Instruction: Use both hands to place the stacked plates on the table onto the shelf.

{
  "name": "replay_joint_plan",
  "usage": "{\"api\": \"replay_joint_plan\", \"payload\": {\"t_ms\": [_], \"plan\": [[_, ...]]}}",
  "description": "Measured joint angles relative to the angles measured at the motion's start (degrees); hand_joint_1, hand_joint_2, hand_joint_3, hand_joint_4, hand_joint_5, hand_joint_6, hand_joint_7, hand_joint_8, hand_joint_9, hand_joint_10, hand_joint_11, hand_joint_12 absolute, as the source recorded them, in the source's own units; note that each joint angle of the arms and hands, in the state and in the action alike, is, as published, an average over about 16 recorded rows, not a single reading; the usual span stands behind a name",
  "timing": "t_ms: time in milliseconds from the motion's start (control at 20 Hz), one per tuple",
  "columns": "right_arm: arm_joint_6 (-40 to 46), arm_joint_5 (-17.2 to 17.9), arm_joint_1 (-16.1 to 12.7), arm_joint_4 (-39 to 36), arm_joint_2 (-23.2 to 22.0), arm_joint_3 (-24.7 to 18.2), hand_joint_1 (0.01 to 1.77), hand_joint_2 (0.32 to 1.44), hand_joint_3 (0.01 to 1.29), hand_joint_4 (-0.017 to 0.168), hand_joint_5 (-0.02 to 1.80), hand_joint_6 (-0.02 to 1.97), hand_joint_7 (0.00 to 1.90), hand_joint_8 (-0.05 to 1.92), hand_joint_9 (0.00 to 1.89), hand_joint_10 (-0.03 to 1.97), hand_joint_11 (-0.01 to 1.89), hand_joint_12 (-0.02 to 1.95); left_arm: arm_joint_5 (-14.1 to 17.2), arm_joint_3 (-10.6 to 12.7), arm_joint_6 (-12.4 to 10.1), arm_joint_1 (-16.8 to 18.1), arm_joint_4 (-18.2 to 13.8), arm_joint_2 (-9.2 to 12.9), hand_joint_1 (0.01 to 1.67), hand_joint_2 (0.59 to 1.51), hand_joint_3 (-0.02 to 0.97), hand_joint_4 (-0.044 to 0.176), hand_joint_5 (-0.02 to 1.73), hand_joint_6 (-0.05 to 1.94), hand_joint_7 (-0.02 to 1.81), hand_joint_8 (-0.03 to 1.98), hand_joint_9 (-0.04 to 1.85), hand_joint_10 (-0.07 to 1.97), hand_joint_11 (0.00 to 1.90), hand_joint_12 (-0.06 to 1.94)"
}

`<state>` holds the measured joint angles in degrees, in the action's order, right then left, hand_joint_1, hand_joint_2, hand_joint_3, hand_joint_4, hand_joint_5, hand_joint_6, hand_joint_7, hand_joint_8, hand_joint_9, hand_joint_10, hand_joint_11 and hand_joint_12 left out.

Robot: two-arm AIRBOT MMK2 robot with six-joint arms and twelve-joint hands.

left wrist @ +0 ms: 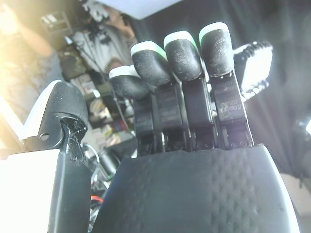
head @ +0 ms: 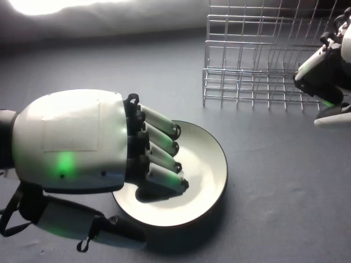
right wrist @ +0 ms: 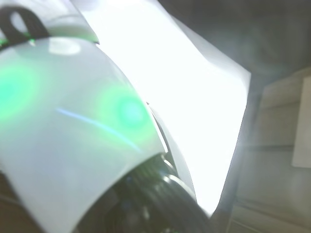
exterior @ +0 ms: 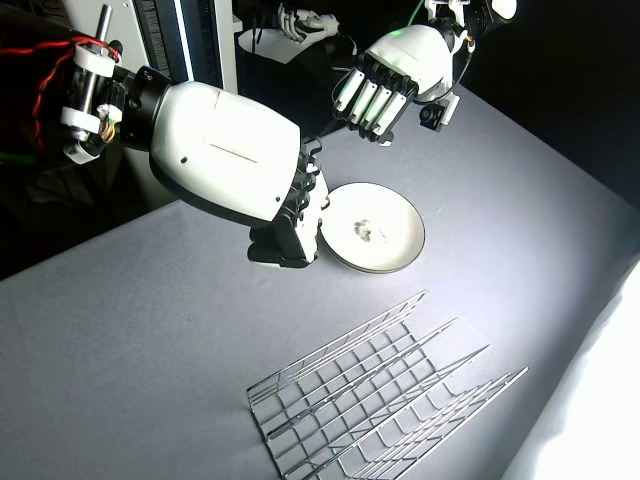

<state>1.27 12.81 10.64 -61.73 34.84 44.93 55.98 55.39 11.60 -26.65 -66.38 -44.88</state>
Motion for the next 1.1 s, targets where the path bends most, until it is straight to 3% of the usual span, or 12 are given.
{"api": "replay_joint_plan", "payload": {"t_ms": [300,400,650,950,1100], "plan": [[-0.11,-0.03,0.0,-0.18,0.12,0.0,0.16,1.34,0.03,0.006,0.26,0.59,0.31,0.56,0.28,0.57,0.23,0.57,0.24,0.84,-1.56,0.67,-1.67,0.02,0.09,1.23,0.022,0.004,0.17,0.5,0.21,0.42,0.18,0.43,0.14,0.47],[-0.22,-0.05,0.0,-0.22,0.27,0.0,0.14,1.34,0.03,0.006,0.25,0.51,0.28,0.49,0.25,0.5,0.21,0.53,0.42,1.33,-2.71,1.12,-2.82,0.03,0.08,1.23,0.021,0.004,0.15,0.43,0.19,0.36,0.17,0.37,0.13,0.42],[-0.63,0.01,0.0,-0.4,1.12,0.24,0.01,1.38,0.02,0.007,0.11,0.06,0.11,0.04,0.06,0.05,0.02,0.14,1.48,3.24,-7.02,2.62,-6.38,-0.07,0.02,1.227,0.008,0.004,0.05,0.01,0.05,0.01,0.04,0.01,0.02,0.07],[-1.34,-0.01,0.06,-0.46,2.31,0.78,0.01,1.38,0.02,0.005,0.1,0.02,0.09,0.02,0.05,0.01,0.02,0.17,3.31,6.72,-12.36,4.4,-13.19,-0.81,0.02,1.231,0.01,0.003,0.04,-0.01,0.05,-0.01,0.04,0.01,0.03,0.07],[-1.68,0.05,0.11,-0.54,2.8,1.06,0.01,1.37,0.01,0.005,0.09,0.02,0.09,0.02,0.05,0.01,0.01,0.21,4.41,8.71,-13.65,4.74,-16.76,-1.51,0.02,1.23,0.01,0.002,0.05,-0.01,0.05,-0.01,0.05,0.01,0.03,0.07]]}}
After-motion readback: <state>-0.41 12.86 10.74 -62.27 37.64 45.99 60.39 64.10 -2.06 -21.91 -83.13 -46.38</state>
